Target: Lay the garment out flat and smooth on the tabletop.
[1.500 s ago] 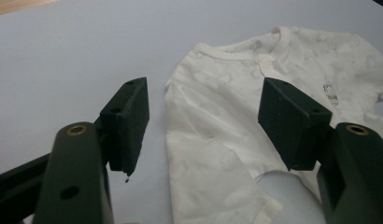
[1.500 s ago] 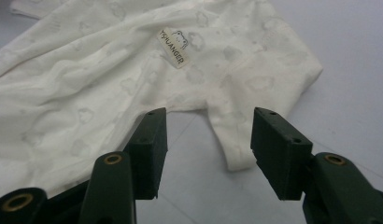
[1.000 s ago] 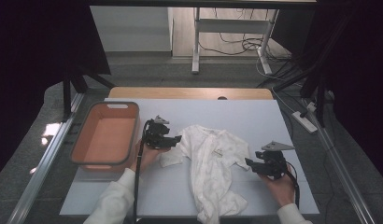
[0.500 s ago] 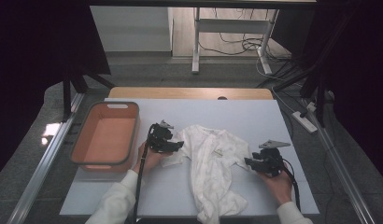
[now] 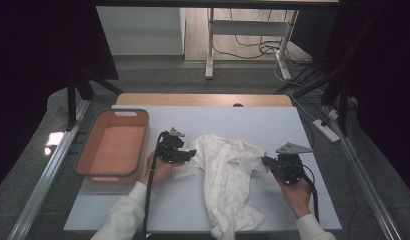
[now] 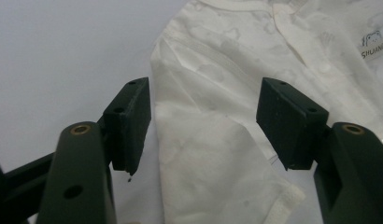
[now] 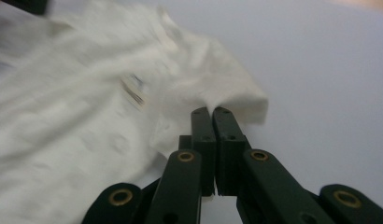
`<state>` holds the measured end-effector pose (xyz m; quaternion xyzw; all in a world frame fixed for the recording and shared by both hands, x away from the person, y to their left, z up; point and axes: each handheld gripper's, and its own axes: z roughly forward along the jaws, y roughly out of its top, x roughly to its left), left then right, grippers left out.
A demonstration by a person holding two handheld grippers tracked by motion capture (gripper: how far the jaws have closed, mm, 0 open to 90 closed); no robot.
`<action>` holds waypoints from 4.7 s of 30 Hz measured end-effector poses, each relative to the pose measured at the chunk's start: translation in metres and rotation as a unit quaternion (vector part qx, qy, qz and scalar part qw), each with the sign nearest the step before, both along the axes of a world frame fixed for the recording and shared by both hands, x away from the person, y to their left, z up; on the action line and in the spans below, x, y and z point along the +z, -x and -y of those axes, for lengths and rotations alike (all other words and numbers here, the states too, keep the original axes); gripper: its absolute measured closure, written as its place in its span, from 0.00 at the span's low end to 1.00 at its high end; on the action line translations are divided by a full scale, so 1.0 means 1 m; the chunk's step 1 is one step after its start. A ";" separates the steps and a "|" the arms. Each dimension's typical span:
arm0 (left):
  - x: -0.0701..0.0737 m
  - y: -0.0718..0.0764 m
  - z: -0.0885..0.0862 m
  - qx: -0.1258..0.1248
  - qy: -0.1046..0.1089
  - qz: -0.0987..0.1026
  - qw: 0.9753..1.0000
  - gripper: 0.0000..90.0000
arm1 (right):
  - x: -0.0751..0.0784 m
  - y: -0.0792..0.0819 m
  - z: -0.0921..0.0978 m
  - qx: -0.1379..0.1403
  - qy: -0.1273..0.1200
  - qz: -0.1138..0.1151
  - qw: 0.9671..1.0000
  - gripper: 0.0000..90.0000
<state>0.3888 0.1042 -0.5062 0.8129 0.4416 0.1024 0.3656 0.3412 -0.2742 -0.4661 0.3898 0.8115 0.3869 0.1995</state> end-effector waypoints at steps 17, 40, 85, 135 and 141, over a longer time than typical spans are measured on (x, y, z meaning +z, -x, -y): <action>0.006 0.003 -0.008 0.010 0.010 0.008 1.000 0.40 | -0.003 0.009 -0.050 0.089 -0.045 -0.011 0.995 0.65; 0.010 0.006 -0.010 0.015 0.015 0.015 1.000 0.40 | -0.053 -0.021 -0.034 0.042 0.032 -0.069 0.996 0.90; 0.015 0.004 -0.013 0.017 0.024 0.023 0.999 0.40 | -0.007 -0.017 0.093 -0.135 0.002 -0.023 0.991 0.50; 0.011 0.043 0.000 -0.042 -0.006 0.018 0.999 0.43 | -0.023 -0.038 0.099 -0.126 0.019 -0.022 0.992 0.55; 0.004 0.052 0.015 -0.077 -0.020 0.008 0.997 0.43 | -0.020 -0.034 0.098 -0.119 -0.004 -0.013 0.993 0.53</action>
